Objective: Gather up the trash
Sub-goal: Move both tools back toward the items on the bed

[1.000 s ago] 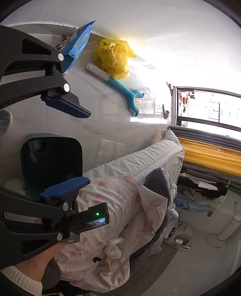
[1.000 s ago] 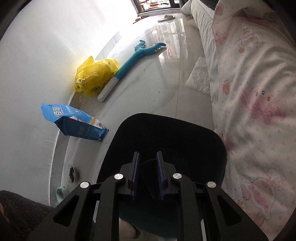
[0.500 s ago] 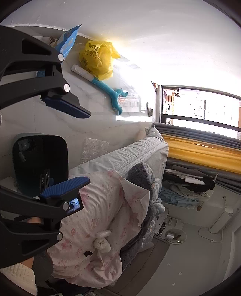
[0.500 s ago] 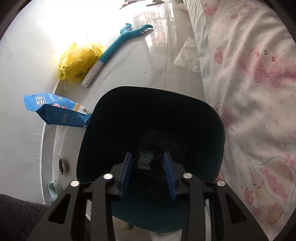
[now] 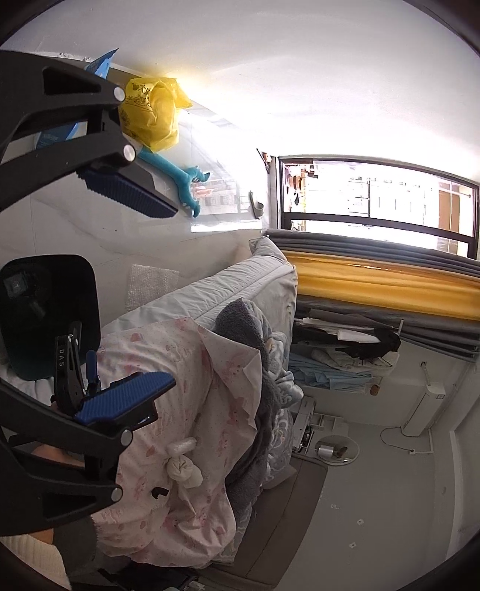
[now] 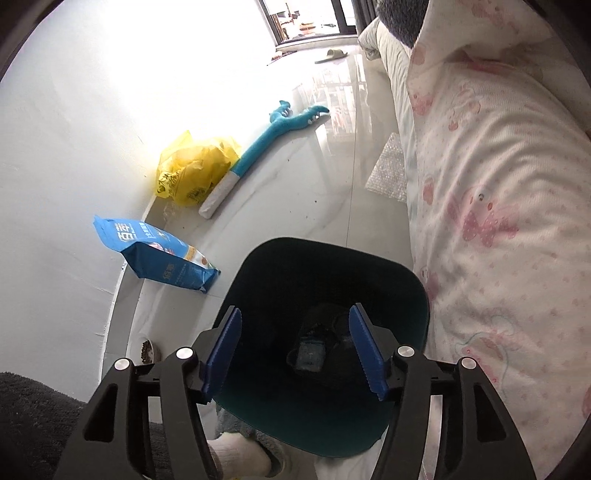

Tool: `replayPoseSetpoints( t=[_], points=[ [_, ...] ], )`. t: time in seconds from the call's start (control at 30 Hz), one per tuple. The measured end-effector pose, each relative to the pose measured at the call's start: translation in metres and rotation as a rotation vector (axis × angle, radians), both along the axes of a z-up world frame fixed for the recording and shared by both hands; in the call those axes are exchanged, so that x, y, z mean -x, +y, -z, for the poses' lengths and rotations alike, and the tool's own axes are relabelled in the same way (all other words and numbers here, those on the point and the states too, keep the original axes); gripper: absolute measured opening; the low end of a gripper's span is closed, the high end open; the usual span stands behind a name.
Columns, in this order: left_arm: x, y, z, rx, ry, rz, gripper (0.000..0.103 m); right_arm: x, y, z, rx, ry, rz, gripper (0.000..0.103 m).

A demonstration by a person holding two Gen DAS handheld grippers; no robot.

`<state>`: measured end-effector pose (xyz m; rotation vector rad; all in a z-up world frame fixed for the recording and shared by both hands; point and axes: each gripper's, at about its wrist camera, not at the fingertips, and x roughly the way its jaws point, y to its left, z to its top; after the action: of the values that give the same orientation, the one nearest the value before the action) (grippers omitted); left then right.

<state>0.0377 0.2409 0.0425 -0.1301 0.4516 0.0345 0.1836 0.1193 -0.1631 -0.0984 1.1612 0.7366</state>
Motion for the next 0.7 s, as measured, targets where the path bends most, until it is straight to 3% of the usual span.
replayPoseSetpoints(
  t=[0.23, 0.43, 0.7],
  points=[
    [-0.019, -0.027, -0.009, -0.005, -0.03, 0.016, 0.093, -0.001, -0.026, -0.038, -0.073, -0.089, 0.01, 0.07],
    [-0.04, -0.055, -0.005, -0.002, -0.02, 0.056, 0.093, -0.006, -0.059, -0.066, -0.072, -0.212, 0.024, 0.074],
    [-0.066, -0.084, 0.0, 0.026, -0.003, 0.088, 0.093, -0.013, -0.105, -0.084, -0.079, -0.303, 0.064, 0.075]
  ],
)
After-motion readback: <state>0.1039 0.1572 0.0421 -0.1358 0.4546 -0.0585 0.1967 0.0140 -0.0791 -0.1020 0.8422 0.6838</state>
